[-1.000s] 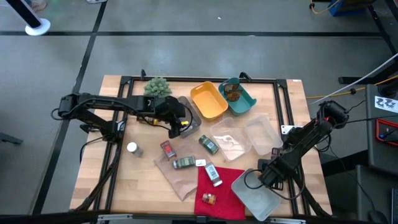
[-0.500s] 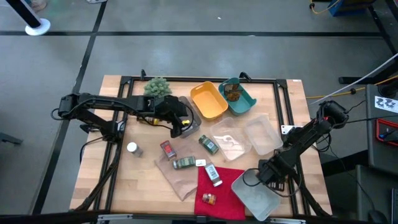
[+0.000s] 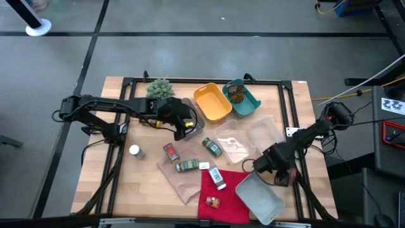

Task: Sort spices by type
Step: Put the right red seasoning can into the yellow bin

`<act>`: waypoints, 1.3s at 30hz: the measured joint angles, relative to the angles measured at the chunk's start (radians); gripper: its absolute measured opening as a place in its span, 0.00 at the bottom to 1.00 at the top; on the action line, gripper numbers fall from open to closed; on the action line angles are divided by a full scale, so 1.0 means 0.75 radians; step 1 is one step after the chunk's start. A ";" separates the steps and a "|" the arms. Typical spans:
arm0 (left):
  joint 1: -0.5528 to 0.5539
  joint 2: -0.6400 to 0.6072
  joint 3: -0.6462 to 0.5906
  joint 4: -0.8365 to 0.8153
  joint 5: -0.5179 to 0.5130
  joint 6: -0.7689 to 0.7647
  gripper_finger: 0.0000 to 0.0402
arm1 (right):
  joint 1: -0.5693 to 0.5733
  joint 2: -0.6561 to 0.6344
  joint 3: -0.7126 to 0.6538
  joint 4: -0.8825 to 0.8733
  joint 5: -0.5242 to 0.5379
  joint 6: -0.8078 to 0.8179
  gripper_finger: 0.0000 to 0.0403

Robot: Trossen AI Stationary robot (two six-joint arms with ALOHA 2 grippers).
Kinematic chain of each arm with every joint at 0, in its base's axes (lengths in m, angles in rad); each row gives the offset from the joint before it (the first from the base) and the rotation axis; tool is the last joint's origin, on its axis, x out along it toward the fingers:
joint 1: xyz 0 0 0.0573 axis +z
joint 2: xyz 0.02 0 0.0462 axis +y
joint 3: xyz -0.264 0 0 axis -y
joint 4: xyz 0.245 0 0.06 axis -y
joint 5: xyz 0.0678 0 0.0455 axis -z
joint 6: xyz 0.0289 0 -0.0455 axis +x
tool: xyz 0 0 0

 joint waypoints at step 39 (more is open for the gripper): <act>0.000 0.000 0.000 -0.001 0.000 0.069 0.52 | -0.079 0.013 0.390 -0.480 0.315 -0.066 0.42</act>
